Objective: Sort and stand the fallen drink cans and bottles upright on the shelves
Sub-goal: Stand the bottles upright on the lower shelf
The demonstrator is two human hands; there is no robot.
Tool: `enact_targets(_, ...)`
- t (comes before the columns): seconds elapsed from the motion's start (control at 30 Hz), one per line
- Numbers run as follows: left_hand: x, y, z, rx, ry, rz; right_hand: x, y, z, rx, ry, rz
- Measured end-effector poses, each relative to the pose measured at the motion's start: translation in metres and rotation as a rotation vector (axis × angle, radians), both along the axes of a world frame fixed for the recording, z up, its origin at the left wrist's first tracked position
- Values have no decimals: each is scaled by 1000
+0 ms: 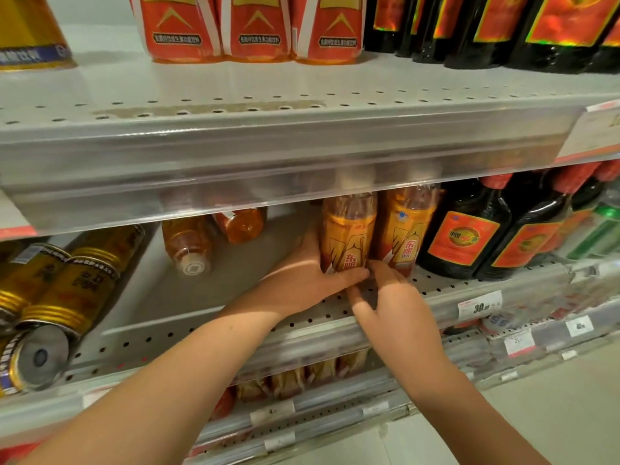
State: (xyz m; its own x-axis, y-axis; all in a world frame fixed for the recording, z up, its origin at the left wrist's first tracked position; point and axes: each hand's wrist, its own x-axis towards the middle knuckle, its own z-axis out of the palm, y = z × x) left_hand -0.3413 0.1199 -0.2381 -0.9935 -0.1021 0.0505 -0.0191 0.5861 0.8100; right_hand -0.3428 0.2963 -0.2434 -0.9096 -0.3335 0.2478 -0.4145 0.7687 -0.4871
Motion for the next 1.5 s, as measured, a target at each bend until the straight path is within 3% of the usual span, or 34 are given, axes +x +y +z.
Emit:
enact_targets(0.13,-9,7,-7,22,39,17,6,4,5,48,27,-20)
enact_targets(0.27,-3,9,0,47,37,-3,21,9,9,-70,79,-48)
enact_targets(0.4,23,-7,20,-59,81,-4,36,2,16,-128,93,64)
enact_targets(0.5,54,-41,27,-213,181,130,40,-13,23,-225,88,105)
enact_targets(0.6,74,-80,26,-311,331,405,45,-47,25,-260,85,229)
enact_targets(0.7,79,-104,24,-439,195,602,34,-98,21,-185,67,328)
enact_targets(0.77,82,-112,16,-450,63,600,16,-130,22,-145,50,380)
enact_targets(0.83,88,-116,9,-460,70,567,-5,-158,23,-133,83,435)
enact_targets(1.03,114,-115,10,-412,90,612,-45,-198,16,55,96,319)
enact_targets(1.13,129,-112,6,-372,85,609,-48,-206,10,-1,144,229)
enact_targets(1.27,132,-109,4,-401,-43,729,-53,-217,7,-113,-100,262)
enact_targets(1.37,132,-115,3,-382,-128,765,-53,-215,7,-180,-143,282)
enact_targets(1.5,135,-120,8,-103,25,821,-36,-191,7,-281,-177,247)
